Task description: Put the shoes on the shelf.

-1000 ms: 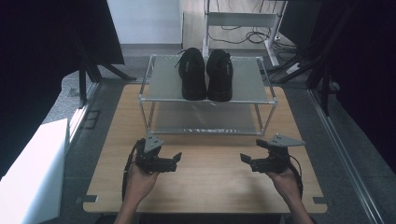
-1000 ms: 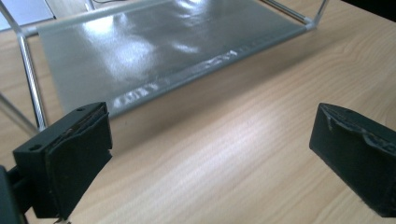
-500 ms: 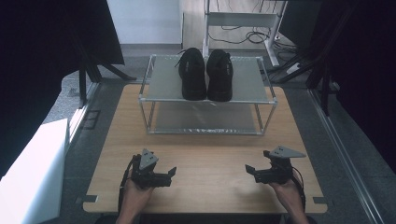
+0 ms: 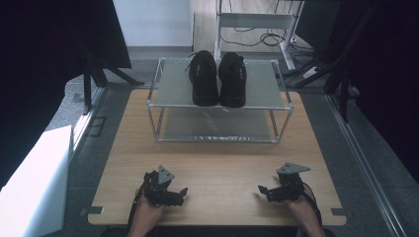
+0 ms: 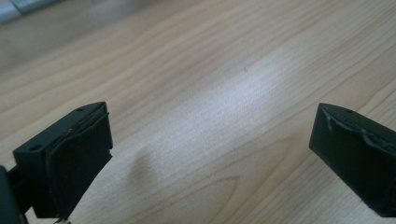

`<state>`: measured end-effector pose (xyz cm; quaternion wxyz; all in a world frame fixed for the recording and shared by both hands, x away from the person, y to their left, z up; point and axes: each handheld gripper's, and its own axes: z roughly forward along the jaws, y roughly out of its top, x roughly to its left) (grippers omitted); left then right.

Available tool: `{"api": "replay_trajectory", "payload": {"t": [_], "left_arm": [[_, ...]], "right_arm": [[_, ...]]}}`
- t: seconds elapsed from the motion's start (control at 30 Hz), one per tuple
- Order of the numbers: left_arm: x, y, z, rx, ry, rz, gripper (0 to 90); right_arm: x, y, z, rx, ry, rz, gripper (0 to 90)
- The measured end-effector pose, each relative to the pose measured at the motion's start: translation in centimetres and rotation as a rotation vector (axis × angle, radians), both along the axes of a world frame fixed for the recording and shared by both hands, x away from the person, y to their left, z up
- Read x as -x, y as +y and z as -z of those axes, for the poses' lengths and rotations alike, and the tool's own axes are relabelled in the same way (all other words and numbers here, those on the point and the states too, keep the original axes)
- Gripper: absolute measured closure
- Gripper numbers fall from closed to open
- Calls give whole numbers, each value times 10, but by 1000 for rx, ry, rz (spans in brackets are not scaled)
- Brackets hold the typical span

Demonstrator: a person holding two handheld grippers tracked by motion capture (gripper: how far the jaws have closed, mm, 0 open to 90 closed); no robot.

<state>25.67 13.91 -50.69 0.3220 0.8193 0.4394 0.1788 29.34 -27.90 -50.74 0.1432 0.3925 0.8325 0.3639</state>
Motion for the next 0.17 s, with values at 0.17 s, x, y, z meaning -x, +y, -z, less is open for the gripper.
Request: {"api": "replay_trajectory", "payload": {"t": [0.17], "left_arm": [[-2,-3,4,-15,21,5,0]], "right_arm": [[0,1,4,23,12,-11,0]]}}
